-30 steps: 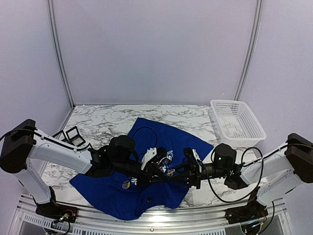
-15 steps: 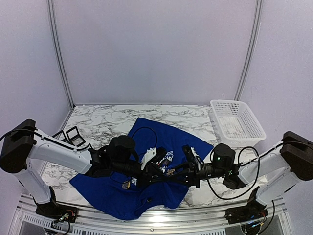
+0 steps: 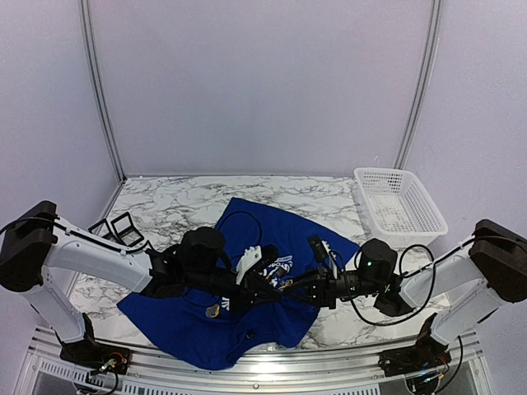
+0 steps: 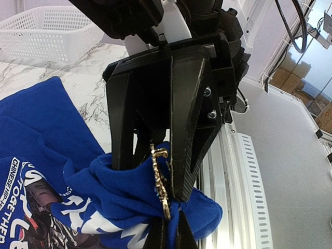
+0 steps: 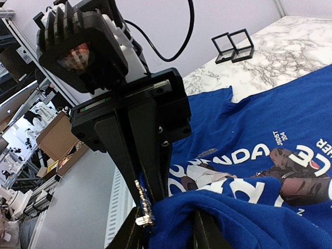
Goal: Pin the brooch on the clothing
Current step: Pin the brooch onto the flattened clothing.
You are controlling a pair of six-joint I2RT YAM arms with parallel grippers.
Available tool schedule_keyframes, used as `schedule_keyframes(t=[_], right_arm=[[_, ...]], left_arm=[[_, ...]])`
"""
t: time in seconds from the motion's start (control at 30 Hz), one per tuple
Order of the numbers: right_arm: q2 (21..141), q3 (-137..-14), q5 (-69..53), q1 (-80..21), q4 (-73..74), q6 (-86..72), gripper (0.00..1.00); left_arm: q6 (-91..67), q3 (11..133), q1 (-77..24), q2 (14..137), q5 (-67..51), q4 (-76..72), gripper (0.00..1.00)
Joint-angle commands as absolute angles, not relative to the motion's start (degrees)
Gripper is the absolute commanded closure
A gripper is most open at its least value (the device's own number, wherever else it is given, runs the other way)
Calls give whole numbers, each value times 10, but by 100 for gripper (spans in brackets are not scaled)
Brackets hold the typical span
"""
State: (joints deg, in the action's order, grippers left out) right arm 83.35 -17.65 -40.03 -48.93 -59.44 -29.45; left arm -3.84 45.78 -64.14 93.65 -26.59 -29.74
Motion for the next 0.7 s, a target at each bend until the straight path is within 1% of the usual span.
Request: schedule_keyframes(t=[0.0,0.07,0.2,0.43,0.67], right_arm=[[837,-179,-370,-479,-641,-331,75],[837,-178,-375,-479,-649,-332,76],[837,-176,-390,-479,-664,-328,81],[836,-159,-418,-479,-689,-316,85],[839,-138,-424,-484,-735,-307,85]], left_arm=[[-24,447,-654,916,-283,-306,100],[-23,447,-655,915,-280,-306,100],[-21,445,-657,912,-275,-307,100],[-26,443,-656,907,-271,-306,100],[-47,428,-650,898,-286,-346,100]])
